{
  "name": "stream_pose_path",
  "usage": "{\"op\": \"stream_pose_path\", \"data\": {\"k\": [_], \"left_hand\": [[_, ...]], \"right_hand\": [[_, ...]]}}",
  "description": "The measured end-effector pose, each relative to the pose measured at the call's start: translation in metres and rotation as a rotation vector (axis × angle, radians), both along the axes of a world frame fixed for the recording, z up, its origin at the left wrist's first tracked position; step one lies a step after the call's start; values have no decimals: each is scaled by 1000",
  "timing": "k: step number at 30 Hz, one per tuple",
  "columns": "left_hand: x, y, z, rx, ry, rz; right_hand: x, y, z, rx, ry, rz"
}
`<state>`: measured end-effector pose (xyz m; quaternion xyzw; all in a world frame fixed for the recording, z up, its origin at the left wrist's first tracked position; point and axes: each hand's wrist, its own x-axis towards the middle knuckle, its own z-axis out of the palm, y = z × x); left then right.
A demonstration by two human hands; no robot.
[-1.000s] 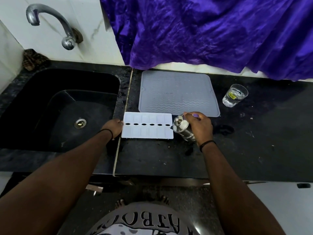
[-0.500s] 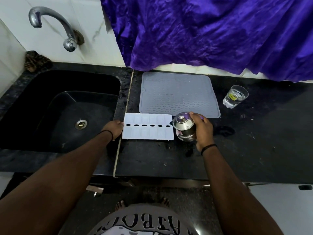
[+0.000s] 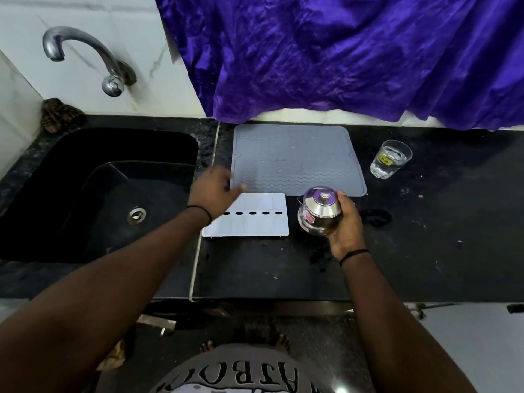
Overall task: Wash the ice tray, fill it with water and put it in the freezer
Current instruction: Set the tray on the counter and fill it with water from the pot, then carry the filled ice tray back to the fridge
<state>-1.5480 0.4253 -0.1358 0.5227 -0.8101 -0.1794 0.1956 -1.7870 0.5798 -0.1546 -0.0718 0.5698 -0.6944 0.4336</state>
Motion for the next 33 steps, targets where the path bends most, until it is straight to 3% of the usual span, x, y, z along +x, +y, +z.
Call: {"op": "stream_pose_path", "data": {"k": [4,9,15,23,33], "left_hand": [[-64,32,24,352,123,-361],[-110,59,18,327,133,-600],[-127,70,16,267,172,-552],[-152,80,-1,265,175,-448],[-166,78,-11,312,177,-381]], "right_hand": [[3,-2,1,-13,0,-3],[0,2,5,-39,-13,32],[-15,13,4,-40,32,91],[-54,18,7,227,251,282],[-66,9,-2,307,382,270]]}}
